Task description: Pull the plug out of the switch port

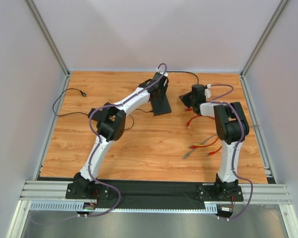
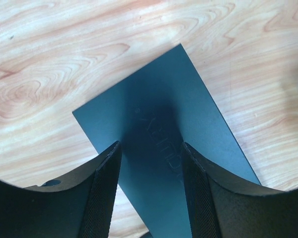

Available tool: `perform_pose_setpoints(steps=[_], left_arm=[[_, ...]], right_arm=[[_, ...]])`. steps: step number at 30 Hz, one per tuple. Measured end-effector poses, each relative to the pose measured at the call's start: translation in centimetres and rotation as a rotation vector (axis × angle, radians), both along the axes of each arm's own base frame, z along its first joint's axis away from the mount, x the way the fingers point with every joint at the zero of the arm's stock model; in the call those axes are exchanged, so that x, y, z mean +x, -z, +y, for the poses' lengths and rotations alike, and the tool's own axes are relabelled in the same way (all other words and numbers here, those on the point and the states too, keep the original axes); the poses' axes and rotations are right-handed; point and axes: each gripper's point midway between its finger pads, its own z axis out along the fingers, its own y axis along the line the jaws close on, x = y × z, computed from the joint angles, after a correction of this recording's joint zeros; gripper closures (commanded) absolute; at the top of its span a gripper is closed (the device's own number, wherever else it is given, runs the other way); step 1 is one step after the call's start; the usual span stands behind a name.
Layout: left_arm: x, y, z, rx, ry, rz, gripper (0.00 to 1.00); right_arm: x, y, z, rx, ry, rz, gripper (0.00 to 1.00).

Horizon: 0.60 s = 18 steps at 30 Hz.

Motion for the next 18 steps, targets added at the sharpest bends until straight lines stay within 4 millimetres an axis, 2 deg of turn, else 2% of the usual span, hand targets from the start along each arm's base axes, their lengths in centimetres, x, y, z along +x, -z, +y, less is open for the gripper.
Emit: perform_pose_setpoints(steps=[2,5,12,15,18], left_arm=[[0.2,0.0,0.0,-0.014,0.000,-0.006,0.41],[-0.1,0.0,0.3,-0.034,0.005,-0.021,0.41],[-2.7,0.0,2.0,-0.054,0.030,-0.034,0.40],[-4.2,0.1,2.9,-0.069,0.042,-0.034,0.40],[-5.4,0.1,3.7,-0.080,0.047,-0.033,0.40]], right_arm=[[-1.0,-1.1,-0.9,-0.032,-0.003,-0.001,1.00],[-2.7,-3.7,-2.3,-0.073,-0.006,-0.028,1.00],[-7.8,-10.3,-4.2,-0.113,-0.021,-0.096,1.00],[-11.5,-11.3,-4.9,-0.133,-0.035,-0.093,1.00],[-16.6,-10.7,-5.9,-0.172,-0.052,-0.037,1.00]])
